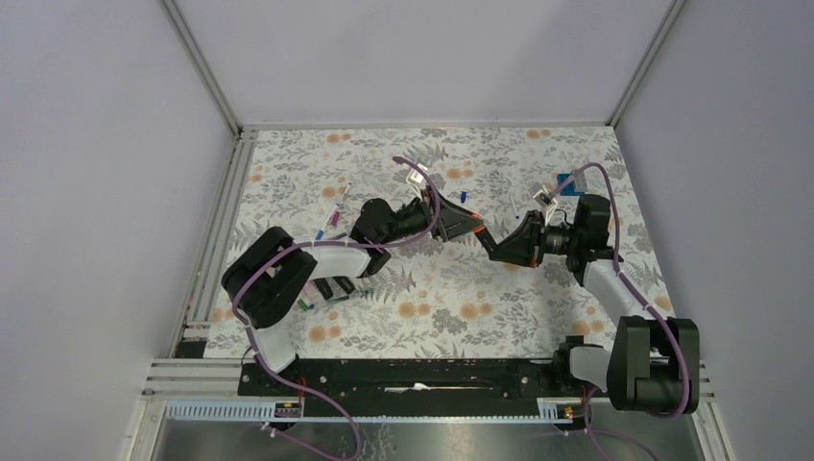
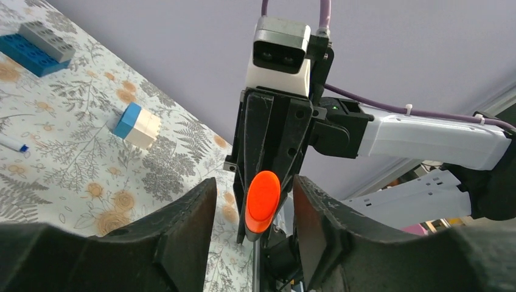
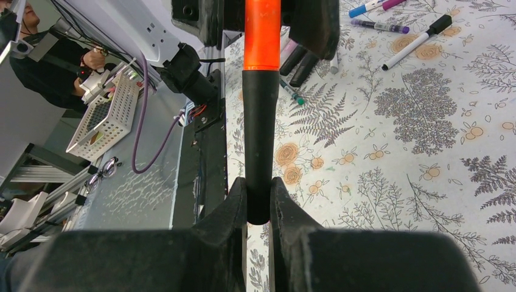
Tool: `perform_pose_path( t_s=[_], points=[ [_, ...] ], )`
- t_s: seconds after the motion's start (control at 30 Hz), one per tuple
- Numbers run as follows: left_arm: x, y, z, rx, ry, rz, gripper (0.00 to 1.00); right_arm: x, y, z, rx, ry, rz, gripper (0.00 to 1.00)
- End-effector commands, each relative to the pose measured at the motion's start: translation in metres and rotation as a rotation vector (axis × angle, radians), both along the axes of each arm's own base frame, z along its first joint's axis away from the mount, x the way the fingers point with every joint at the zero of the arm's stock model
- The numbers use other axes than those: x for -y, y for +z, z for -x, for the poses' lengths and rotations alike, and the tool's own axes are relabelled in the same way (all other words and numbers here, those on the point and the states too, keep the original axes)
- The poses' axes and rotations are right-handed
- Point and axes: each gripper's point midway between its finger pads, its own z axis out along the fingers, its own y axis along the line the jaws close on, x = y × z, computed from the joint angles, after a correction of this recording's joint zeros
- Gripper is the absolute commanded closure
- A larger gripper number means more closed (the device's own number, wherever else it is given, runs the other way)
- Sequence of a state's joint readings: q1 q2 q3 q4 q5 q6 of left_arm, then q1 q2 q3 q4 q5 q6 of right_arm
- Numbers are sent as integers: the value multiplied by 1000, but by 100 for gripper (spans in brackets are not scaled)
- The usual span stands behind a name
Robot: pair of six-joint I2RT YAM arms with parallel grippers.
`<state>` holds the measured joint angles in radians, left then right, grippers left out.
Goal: Open the pen caps
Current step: Open the pen cap from the pen.
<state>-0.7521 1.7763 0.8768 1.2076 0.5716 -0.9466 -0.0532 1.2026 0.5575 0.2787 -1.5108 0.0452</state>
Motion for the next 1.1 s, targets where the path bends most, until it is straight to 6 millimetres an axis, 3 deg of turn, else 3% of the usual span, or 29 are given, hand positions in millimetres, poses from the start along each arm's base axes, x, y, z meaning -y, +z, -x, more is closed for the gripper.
perform_pose_path(
  t_s=[0.0, 0.1, 0.17, 0.2, 0.27, 0.67, 0.8, 1.07],
  points=[
    [4, 27, 12, 86, -58, 64, 53, -1, 7, -2, 42, 19, -6, 100],
    [6, 25, 14, 79, -69, 50, 75, -1, 7, -2, 39, 18, -6, 100],
    [7, 27, 14, 80, -73, 45, 98, -1, 6, -2, 37, 16, -5, 100],
    [7, 28, 13, 84, -70, 42, 100, 0, 5, -3, 33, 11, -3, 100],
    [6, 31, 12, 95, -53, 39, 100, 0, 4, -4, 28, 2, 1, 98],
    [8, 29, 10, 133, -43, -58, 100, -1, 13, -2, 52, -3, 2, 14],
    [9, 29, 14, 131, -52, -71, 100, 0, 16, -4, 61, -12, 6, 6],
    [14, 32, 18, 138, -68, -72, 100, -1, 19, -10, 41, -28, 10, 3]
  ],
)
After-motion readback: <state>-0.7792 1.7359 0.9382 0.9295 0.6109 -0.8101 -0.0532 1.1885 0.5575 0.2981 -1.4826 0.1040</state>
